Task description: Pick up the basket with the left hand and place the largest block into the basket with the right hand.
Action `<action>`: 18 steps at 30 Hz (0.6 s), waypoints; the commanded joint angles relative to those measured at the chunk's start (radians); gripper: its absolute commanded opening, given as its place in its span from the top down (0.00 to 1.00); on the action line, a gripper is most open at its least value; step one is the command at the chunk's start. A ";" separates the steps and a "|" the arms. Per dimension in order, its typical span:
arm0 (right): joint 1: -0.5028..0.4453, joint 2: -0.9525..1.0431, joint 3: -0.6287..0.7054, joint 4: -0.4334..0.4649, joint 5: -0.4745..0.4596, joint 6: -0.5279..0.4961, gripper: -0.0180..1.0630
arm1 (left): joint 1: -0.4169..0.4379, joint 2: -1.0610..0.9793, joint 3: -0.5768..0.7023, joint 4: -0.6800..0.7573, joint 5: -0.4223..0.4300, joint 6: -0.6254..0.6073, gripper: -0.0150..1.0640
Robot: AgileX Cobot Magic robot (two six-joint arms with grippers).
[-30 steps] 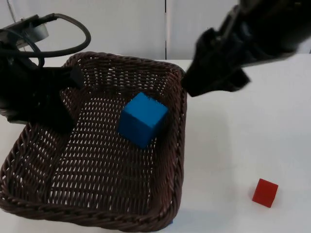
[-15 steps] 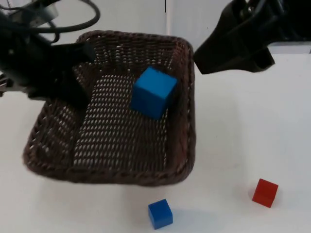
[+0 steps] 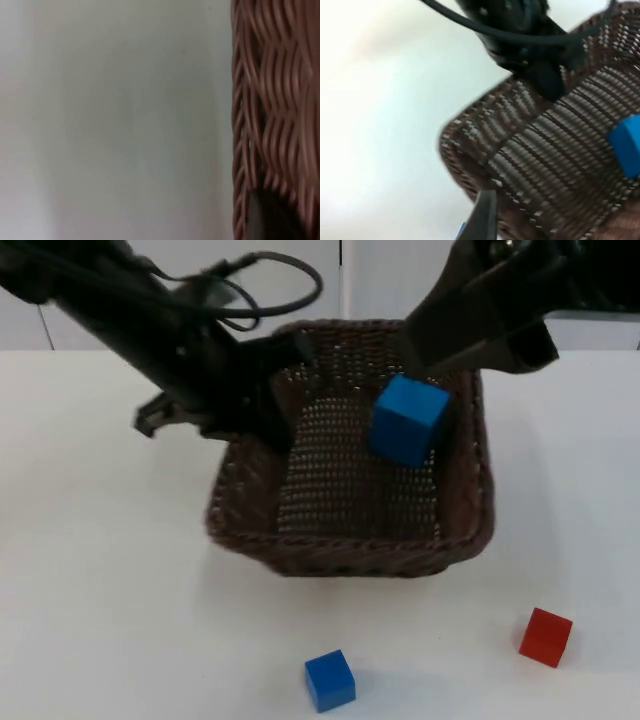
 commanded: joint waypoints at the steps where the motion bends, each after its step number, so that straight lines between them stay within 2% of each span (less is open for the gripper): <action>1: 0.002 -0.007 0.003 0.002 -0.010 0.004 0.27 | -0.005 0.049 -0.058 -0.091 0.003 -0.001 0.99; 7: 0.002 -0.007 0.003 0.002 -0.010 0.006 0.27 | -0.005 0.151 -0.135 -0.118 -0.024 -0.031 0.99; 18: 0.002 -0.007 0.003 0.000 -0.003 0.012 0.27 | -0.003 0.175 -0.145 -0.117 -0.130 -0.042 0.99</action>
